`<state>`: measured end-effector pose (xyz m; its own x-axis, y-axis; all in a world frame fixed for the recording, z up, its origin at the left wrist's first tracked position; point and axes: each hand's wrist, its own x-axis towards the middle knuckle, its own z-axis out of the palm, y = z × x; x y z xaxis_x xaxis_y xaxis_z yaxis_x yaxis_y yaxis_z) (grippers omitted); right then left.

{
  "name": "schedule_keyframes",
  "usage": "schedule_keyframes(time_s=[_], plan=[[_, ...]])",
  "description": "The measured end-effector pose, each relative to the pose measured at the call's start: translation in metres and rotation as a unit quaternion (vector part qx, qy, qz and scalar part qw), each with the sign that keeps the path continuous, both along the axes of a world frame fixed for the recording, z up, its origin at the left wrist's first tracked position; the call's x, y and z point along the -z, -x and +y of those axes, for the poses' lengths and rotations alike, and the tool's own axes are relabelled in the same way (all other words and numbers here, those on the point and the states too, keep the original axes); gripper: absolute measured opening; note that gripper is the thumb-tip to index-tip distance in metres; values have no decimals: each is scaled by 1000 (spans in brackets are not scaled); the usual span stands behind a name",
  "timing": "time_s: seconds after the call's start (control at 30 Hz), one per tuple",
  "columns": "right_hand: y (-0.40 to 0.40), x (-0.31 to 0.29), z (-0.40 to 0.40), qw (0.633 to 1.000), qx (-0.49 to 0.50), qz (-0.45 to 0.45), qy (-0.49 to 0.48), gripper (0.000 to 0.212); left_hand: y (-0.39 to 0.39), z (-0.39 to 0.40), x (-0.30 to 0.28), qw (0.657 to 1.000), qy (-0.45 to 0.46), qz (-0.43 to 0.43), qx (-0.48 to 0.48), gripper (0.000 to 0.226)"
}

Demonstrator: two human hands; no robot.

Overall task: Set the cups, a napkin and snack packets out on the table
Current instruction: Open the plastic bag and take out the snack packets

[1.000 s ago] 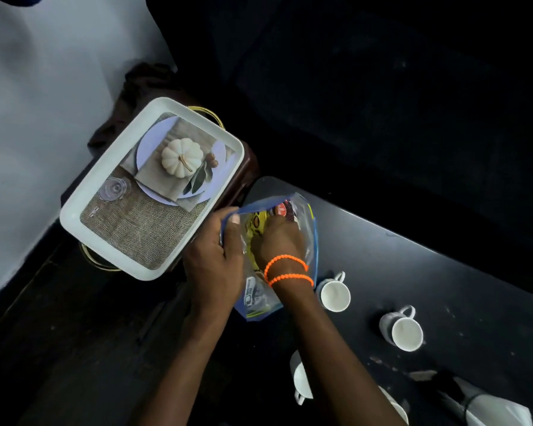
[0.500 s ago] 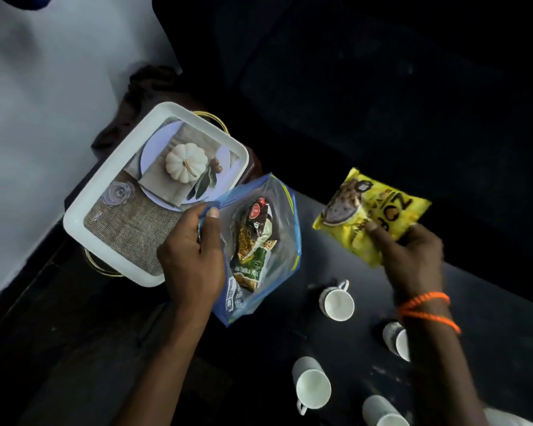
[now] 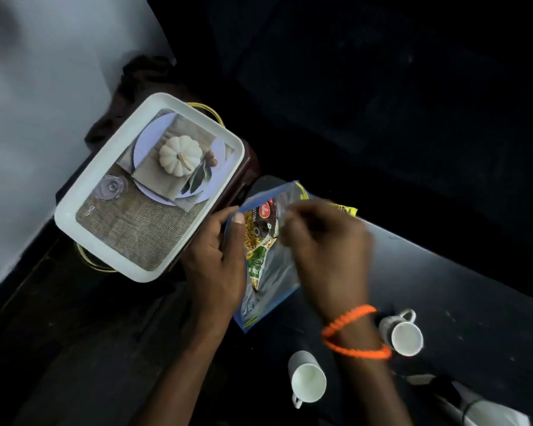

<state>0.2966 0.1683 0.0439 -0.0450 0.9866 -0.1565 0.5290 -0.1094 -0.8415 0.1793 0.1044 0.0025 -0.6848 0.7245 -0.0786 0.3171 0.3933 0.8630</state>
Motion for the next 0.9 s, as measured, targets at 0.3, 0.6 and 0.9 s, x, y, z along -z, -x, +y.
schedule_keyframes(time_s=[0.3,0.6,0.9], plan=[[69,97,21,968,-19,-142,205,31,0,-1,6,999,16,38,10,26],[11,-53,-40,996,-53,17,-71,20,24,0,8,997,21,49,-50,27],[-94,2,34,946,208,245,42,28,35,-7,10,996,15,50,-66,26]])
